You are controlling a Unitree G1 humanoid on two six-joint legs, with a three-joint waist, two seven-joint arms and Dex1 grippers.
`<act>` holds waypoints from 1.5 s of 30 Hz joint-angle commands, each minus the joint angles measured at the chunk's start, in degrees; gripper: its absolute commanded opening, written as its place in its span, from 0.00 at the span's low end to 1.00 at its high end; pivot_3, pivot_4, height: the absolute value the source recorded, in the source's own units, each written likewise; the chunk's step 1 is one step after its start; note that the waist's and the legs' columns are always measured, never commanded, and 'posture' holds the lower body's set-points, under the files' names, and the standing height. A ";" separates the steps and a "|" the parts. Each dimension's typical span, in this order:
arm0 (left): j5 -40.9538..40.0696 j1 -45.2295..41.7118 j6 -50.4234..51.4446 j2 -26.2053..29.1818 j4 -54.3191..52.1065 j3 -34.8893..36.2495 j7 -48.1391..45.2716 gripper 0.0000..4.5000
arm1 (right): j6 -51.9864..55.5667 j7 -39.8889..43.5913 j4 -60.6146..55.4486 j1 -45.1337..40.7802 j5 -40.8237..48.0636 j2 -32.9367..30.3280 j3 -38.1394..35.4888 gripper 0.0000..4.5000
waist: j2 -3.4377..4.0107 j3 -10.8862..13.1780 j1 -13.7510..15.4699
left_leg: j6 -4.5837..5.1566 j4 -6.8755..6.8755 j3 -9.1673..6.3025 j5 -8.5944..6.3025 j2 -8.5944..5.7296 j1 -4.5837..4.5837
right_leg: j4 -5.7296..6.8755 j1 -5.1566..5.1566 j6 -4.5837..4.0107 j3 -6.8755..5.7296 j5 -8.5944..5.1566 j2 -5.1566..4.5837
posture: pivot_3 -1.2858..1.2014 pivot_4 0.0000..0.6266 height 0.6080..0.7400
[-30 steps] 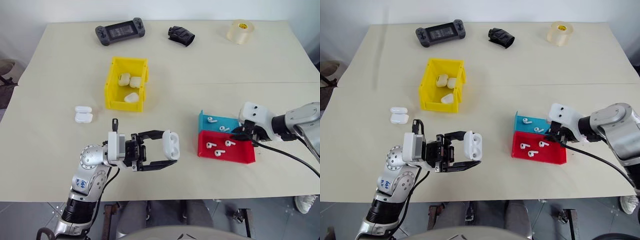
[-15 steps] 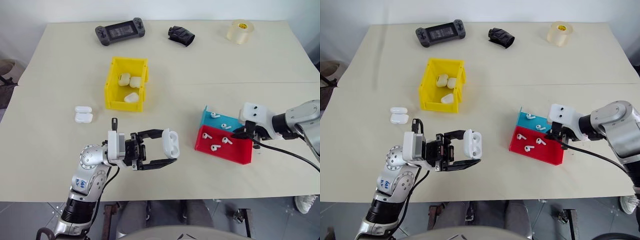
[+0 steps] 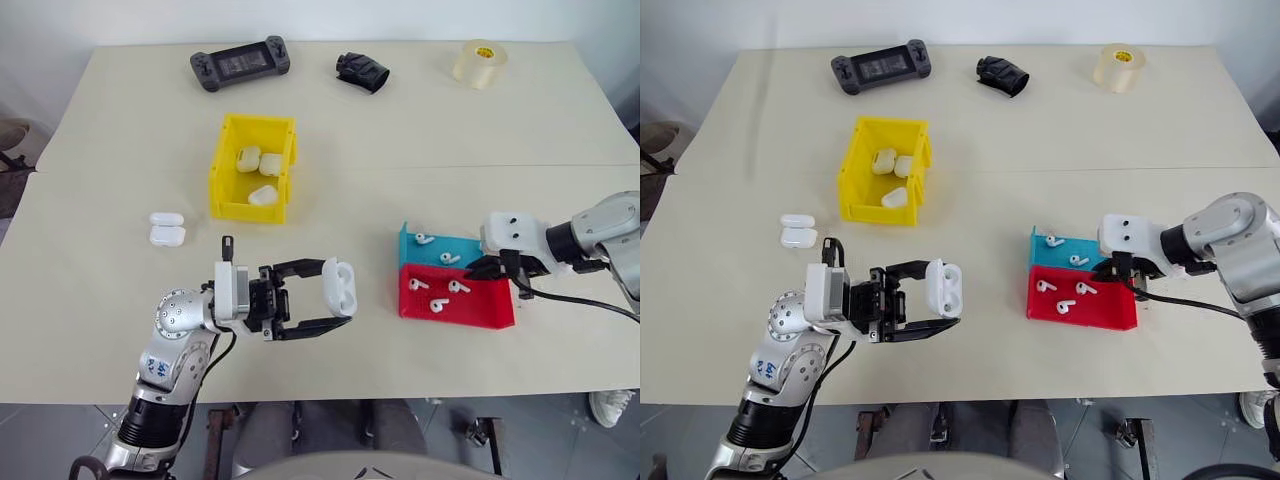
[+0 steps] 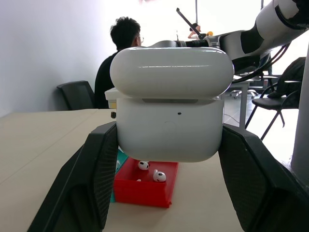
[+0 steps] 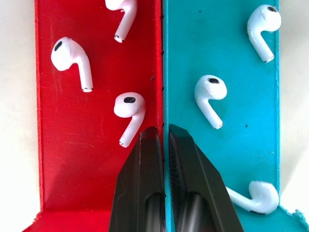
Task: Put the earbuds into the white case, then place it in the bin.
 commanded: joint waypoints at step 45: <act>-1.91 -0.20 -0.09 0.96 -2.45 -0.27 -0.75 0.61 | 9.27 2.73 -15.29 13.46 13.95 -8.78 -18.94 1.00 | 0.05 0.03 0.33 | -0.01 0.03 0.01 0.00 0.02 -0.01 | 0.02 -0.01 0.01 0.00 0.01 -0.02 | 0.52 0.24 1.00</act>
